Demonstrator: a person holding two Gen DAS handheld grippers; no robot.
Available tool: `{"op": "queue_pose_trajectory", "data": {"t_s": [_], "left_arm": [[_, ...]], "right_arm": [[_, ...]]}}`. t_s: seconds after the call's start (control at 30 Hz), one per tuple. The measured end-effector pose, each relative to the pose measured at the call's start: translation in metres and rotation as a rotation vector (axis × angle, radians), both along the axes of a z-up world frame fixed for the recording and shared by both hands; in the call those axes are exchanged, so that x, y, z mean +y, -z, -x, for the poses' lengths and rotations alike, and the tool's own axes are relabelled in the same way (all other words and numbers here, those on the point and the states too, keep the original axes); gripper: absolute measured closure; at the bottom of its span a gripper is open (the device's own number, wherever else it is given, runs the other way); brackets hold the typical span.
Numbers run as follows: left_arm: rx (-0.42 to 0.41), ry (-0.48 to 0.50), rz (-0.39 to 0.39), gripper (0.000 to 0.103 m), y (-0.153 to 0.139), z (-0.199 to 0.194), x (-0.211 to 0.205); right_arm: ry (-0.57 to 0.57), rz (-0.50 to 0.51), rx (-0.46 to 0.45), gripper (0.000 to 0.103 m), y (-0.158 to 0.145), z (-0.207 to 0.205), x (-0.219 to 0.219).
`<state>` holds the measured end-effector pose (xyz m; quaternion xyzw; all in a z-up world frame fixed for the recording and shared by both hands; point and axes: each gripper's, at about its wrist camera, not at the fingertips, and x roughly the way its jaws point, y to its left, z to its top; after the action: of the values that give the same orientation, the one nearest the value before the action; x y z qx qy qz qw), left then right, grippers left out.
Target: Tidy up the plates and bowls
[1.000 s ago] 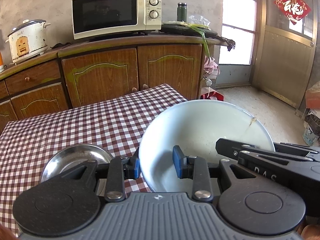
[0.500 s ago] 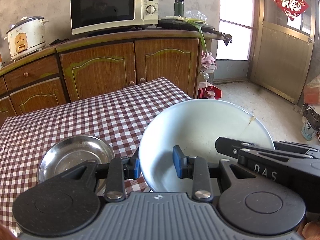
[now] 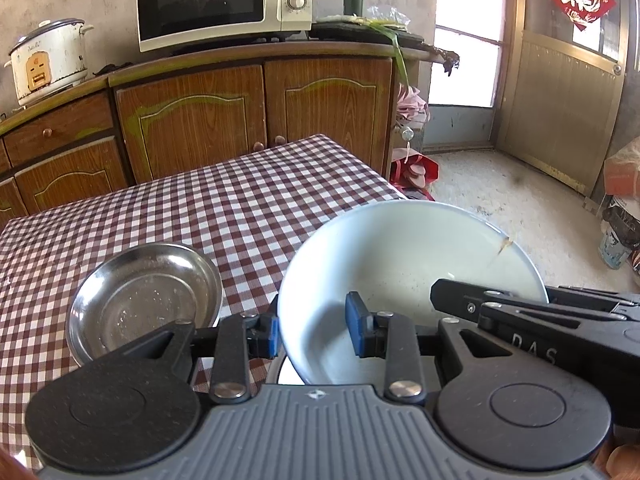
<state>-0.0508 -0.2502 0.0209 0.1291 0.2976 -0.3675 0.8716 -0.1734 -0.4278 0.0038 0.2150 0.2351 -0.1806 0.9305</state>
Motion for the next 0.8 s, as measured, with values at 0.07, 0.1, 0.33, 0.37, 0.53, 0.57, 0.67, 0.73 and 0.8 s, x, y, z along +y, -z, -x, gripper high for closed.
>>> {"op": "queue_pose_trajectory", "data": {"t_s": [0.07, 0.1, 0.33, 0.37, 0.53, 0.57, 0.67, 0.73, 0.8], "left_arm": [[0.006, 0.000, -0.002, 0.072, 0.002, 0.001, 0.001], [0.008, 0.000, -0.003, 0.072, 0.003, 0.001, 0.002], [0.027, -0.001, -0.013, 0.071, 0.011, 0.003, 0.005], [0.029, -0.001, -0.014, 0.071, 0.012, 0.003, 0.005], [0.036, -0.002, -0.024, 0.071, 0.018, 0.003, 0.006], [0.038, -0.001, -0.027, 0.071, 0.020, 0.003, 0.006], [0.048, -0.003, -0.034, 0.071, 0.024, 0.003, 0.007], [0.056, -0.003, -0.038, 0.071, 0.026, 0.002, 0.007], [0.058, -0.003, -0.045, 0.071, 0.028, 0.002, 0.007]], "right_arm": [[0.000, -0.004, 0.005, 0.077, 0.003, 0.001, 0.001], [0.000, -0.006, 0.007, 0.077, 0.005, 0.002, 0.002], [0.002, -0.017, 0.020, 0.077, 0.013, 0.004, 0.005], [0.001, -0.017, 0.022, 0.077, 0.014, 0.004, 0.006], [0.001, -0.022, 0.034, 0.077, 0.020, 0.004, 0.008], [0.001, -0.024, 0.036, 0.077, 0.022, 0.004, 0.008], [-0.002, -0.031, 0.046, 0.077, 0.027, 0.004, 0.009], [-0.002, -0.035, 0.053, 0.077, 0.029, 0.003, 0.009], [-0.004, -0.039, 0.060, 0.077, 0.032, 0.002, 0.010]]}}
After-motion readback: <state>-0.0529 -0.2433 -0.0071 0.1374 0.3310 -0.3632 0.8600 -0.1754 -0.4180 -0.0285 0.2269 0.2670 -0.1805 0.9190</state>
